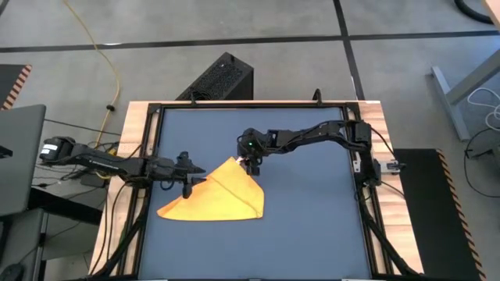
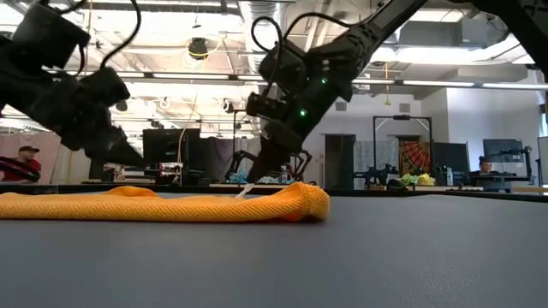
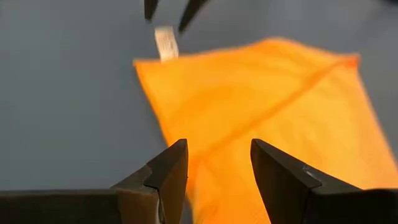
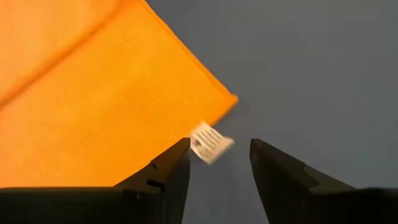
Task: Roll towel
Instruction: Roll the orange microfiber towel
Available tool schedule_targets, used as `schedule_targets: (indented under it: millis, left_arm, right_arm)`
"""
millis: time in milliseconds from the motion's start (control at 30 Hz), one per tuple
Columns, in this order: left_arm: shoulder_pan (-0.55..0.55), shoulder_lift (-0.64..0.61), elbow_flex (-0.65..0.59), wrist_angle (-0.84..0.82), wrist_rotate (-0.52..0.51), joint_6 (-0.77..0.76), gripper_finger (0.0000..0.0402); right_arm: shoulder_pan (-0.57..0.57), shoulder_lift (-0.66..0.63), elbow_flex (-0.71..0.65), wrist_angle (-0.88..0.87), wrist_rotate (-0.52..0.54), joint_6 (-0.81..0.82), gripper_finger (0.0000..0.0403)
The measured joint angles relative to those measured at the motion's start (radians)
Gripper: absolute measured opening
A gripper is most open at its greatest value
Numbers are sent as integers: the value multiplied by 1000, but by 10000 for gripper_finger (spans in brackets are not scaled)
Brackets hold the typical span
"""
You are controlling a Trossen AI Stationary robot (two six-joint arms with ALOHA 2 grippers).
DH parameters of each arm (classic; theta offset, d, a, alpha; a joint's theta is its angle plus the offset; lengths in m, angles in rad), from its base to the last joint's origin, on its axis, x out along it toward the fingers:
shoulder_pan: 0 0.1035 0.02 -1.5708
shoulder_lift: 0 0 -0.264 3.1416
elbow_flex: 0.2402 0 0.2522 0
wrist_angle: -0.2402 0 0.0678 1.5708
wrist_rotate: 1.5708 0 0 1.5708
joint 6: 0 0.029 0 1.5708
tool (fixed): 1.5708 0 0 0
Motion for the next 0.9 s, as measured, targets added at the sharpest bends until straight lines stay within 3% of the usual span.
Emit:
schedule_targets:
  millis: [600,900]
  left_arm:
    - [-33,319,73,5,-26,64,165]
    - [-33,308,75,23,-37,81,117]
  right_arm:
    - [51,1,-10,82,-4,-24,177]
    - [51,2,-10,102,-3,-16,177]
